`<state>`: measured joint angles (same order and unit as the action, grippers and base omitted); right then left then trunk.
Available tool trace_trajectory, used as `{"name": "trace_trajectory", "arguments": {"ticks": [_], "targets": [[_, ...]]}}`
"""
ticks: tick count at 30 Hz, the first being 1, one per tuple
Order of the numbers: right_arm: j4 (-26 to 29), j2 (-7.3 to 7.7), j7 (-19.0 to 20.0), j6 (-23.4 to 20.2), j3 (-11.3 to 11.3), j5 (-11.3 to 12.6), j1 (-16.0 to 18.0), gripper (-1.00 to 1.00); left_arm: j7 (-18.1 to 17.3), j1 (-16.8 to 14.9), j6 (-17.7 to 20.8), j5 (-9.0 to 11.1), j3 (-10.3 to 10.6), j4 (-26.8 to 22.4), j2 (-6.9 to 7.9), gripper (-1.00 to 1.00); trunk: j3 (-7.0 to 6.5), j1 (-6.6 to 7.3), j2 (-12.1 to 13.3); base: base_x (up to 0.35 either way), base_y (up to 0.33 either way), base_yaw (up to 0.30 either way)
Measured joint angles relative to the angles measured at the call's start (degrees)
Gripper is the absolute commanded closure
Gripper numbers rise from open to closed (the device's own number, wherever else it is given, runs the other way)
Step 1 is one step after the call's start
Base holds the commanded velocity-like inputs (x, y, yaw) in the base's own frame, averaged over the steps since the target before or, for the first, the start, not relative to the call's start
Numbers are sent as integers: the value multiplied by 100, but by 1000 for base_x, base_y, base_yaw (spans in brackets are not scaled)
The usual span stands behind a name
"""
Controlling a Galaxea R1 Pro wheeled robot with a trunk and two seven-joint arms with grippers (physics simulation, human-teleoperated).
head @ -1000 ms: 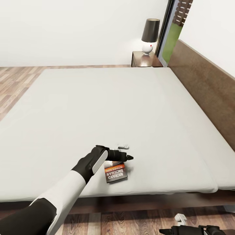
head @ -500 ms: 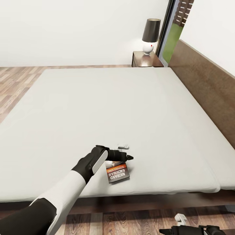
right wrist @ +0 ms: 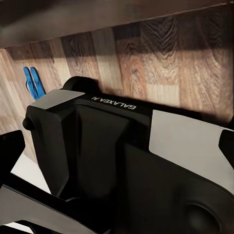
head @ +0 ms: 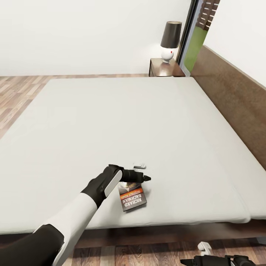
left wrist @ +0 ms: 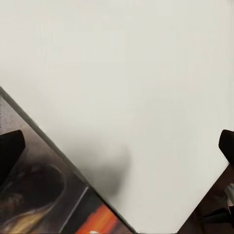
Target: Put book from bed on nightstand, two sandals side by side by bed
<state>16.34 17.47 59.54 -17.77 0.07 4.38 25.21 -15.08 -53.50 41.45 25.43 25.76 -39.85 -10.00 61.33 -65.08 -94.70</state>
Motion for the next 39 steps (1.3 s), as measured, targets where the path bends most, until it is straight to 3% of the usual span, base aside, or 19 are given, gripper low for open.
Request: {"name": "trace_trajectory", "arguments": {"ticks": [39], "targets": [[-2,0,0,0,0,0,0,-100,9,1,-2,-33,0,-3,0,-100,0,-2,0,35,-26,0]]}}
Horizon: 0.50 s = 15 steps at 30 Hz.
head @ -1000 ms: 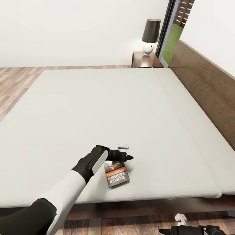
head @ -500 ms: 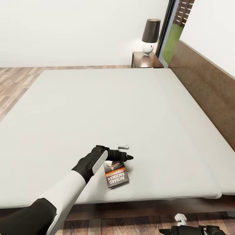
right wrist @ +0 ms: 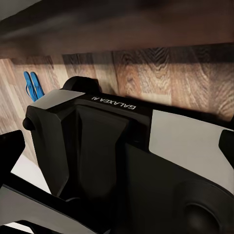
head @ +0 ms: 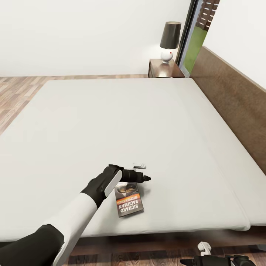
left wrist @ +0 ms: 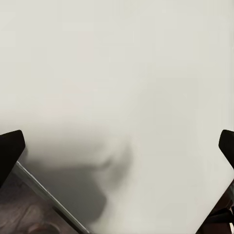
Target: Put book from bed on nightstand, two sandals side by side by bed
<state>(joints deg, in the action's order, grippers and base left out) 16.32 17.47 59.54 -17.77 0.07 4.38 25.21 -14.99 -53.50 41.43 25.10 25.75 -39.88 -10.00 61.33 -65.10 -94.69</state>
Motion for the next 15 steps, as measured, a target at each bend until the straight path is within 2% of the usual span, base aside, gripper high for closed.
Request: {"name": "trace_trajectory", "arguments": {"ticks": [15], "targets": [[2,0,3,0,0,0,0,-100,0,0,1,0,0,0,0,-100,0,0,0,0,0,0]]}}
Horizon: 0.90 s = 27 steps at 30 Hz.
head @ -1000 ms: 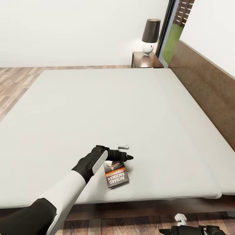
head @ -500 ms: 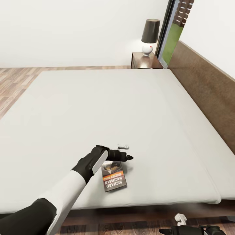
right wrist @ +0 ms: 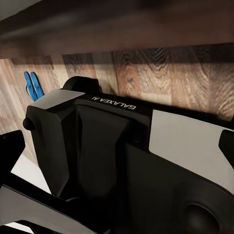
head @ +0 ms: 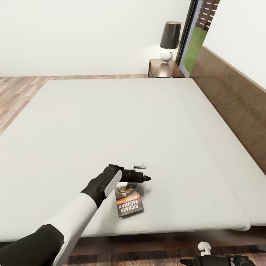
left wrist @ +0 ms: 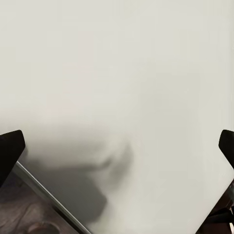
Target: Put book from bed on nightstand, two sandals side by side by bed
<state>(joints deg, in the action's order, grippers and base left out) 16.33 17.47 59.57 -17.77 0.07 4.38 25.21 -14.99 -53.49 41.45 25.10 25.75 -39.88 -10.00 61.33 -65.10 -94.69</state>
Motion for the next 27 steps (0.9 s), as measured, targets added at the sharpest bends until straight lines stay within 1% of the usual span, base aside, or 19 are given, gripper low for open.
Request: {"name": "trace_trajectory", "arguments": {"ticks": [27], "targets": [[0,0,0,0,0,0,0,-100,0,0,0,0,0,0,0,-100,0,0,0,0,0,0]]}}
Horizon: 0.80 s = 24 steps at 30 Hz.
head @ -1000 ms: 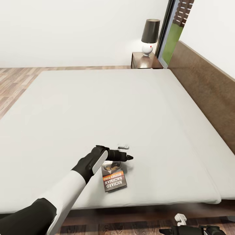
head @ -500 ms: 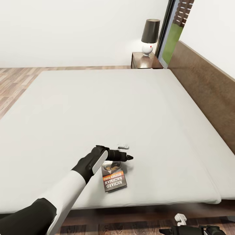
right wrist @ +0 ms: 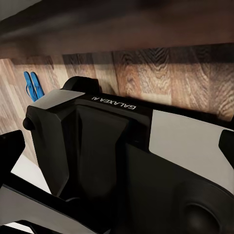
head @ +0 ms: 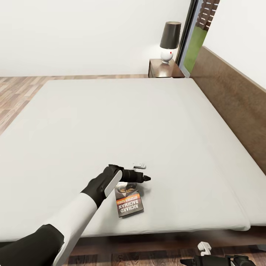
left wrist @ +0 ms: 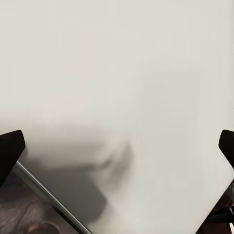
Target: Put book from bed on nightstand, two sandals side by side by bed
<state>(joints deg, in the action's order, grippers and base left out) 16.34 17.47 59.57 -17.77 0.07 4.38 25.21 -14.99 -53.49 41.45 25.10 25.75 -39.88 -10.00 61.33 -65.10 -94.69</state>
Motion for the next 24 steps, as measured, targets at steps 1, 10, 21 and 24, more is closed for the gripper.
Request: {"name": "trace_trajectory", "arguments": {"ticks": [1,10,21,24], "targets": [[0,0,0,0,0,0,0,-100,0,0,0,0,0,0,0,-100,0,0,0,0,0,0],[0,0,0,1,0,0,0,-100,0,0,0,0,0,0,0,-100,0,0,0,0,0,0],[0,0,0,0,0,0,0,-100,-44,0,-6,1,0,-6,0,-100,0,0,0,5,0,0],[0,0,0,0,0,0,0,-100,-269,0,-11,-5,0,-6,0,-100,0,0,0,0,0,0]]}}
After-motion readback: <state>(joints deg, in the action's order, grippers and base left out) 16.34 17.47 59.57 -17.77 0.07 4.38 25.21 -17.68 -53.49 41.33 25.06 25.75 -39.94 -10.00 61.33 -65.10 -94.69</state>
